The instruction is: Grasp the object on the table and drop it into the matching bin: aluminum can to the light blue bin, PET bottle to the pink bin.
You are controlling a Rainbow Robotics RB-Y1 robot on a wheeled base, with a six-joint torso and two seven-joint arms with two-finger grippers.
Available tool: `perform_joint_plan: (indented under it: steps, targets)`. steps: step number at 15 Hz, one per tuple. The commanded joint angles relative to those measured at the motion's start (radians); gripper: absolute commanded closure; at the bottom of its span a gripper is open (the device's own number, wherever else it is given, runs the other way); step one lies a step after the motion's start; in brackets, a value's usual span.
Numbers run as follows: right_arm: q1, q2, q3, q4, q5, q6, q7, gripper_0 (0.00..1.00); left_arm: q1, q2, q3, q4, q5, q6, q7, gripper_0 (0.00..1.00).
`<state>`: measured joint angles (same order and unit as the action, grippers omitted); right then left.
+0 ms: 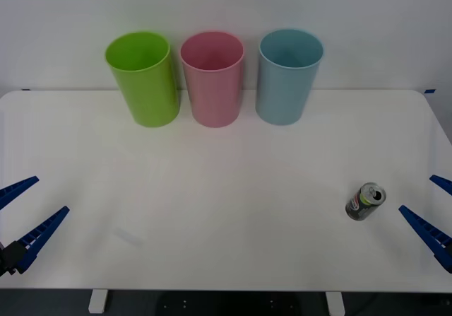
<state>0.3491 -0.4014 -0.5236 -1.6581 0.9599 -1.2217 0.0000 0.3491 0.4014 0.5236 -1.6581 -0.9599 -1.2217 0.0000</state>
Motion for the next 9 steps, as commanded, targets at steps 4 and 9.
perform_joint_plan:
  steps: [4,9]
  targets:
    - [0.008,0.013,-0.009,0.006,-0.029,-0.002,0.005,0.00,0.000,0.000,0.000,0.000,0.000,0.000,0.000,0.00]
    - [0.054,-0.011,-0.013,0.009,-0.049,0.007,0.018,0.00,0.000,0.000,0.000,0.000,0.000,0.000,0.000,0.00]
